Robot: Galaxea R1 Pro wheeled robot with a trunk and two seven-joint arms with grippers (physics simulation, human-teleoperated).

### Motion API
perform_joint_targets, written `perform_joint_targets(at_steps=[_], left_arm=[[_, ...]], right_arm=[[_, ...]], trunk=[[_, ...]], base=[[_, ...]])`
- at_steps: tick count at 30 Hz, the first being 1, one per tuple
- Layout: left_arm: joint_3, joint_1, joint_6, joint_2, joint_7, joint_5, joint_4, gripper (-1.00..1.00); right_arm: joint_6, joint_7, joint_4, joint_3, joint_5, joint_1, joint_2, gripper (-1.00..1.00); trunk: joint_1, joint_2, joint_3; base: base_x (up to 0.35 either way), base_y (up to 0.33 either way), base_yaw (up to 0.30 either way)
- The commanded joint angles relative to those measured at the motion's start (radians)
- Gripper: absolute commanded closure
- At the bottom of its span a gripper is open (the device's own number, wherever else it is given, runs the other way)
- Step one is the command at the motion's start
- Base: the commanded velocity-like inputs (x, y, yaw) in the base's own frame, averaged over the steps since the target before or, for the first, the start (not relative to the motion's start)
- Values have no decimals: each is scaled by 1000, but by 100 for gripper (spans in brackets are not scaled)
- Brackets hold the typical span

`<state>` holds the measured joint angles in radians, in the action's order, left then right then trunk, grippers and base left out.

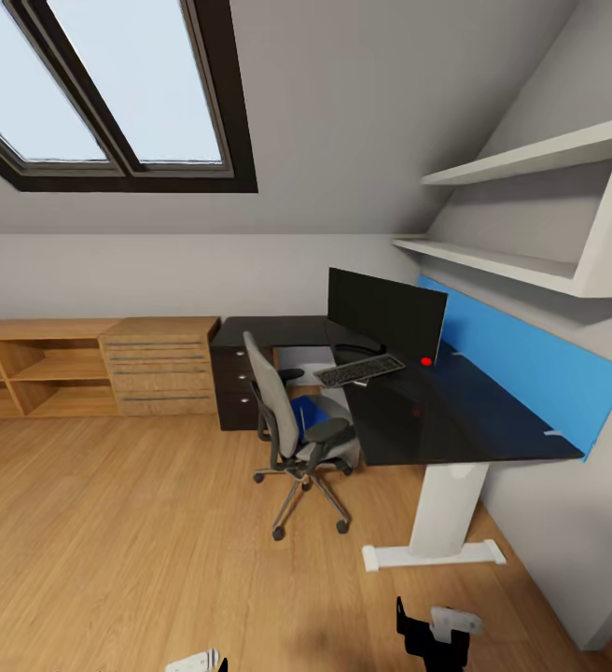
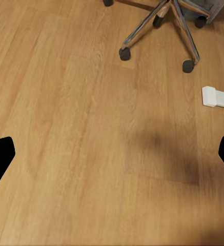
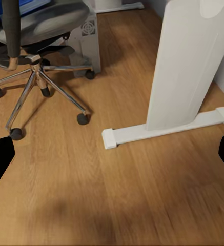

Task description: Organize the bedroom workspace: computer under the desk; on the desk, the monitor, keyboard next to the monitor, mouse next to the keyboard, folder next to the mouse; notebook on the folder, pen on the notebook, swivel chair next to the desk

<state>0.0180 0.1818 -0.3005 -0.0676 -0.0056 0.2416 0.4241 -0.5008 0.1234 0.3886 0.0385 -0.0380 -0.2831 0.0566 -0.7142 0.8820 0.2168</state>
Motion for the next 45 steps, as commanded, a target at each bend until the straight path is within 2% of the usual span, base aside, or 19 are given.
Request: perform_joint_targets(at_steps=[1,5,12,28,36,45], left_arm=[[2,1,-3,0,-1,7,-1,-100],[2,1,-3,0,-1,7,-1,-100],[2,1,-3,0,-1,7,-1,-100],[2,1,-3,0,-1,7,-1,-100],[2,1,-4,0,-1,7,-1,-100],[2,1,-6,0,-1,7,-1,-100]], right_arm=[[-4,-3,-1,3,-4,-1,3,-100],[-4,-1,-1,4,-3,-1,22,-100],[-4,0,-1,6,-2,-1,31,-100],[-4,1,-1,7,-2,-1,31,-100],[-4,0,-1,7,-1,-1,27,-100],[-5,-1,-7,7,0,-1,19,-100]], trunk=[[0,1,1],[0,1,1],[0,1,1],[0,1,4],[0,1,4],[0,1,4]], base=[[42,9,87],[22,5,179],[6,1,251],[0,0,259],[27,0,53],[266,0,6]])
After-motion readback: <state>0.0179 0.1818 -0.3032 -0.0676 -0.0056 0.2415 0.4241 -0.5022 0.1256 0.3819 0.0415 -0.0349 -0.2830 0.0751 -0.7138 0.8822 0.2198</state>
